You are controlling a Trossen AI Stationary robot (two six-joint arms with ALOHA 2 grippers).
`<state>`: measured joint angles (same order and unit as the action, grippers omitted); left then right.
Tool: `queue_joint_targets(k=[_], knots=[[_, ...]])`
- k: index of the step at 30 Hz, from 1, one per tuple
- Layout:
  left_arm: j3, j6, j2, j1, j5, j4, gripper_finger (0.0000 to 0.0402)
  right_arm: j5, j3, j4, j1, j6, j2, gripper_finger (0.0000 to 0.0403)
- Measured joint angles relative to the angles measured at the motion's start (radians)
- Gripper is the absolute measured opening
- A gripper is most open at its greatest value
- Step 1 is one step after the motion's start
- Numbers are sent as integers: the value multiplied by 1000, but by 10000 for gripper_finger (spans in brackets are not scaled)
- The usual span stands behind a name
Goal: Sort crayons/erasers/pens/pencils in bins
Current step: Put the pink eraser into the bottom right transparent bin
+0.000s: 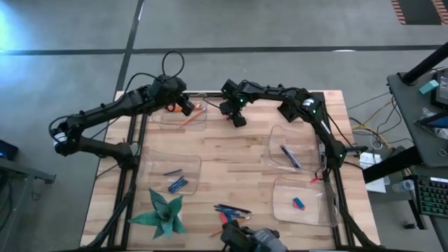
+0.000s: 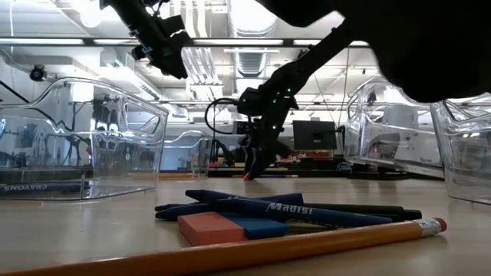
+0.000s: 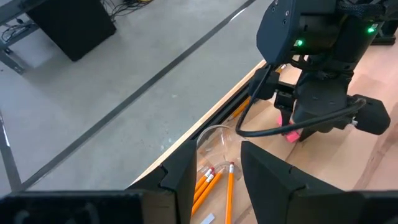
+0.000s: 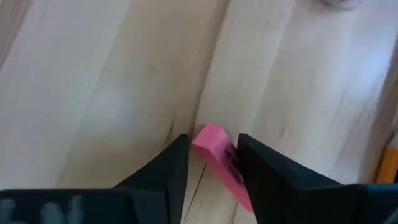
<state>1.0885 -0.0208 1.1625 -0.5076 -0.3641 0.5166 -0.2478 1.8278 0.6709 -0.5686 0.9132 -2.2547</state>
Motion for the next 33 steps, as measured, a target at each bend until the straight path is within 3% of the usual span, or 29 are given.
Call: queue_joint_targets(k=[11,23,33], knots=[[0,-1,0,6,1,-1,112,23,0,-22,-1,-189,7,19],[0,-6,0,41,3,-3,112,20,-6,2,3,-351,146,19],[0,-138,0,45,3,-2,112,13,-6,-25,60,-414,308,19]])
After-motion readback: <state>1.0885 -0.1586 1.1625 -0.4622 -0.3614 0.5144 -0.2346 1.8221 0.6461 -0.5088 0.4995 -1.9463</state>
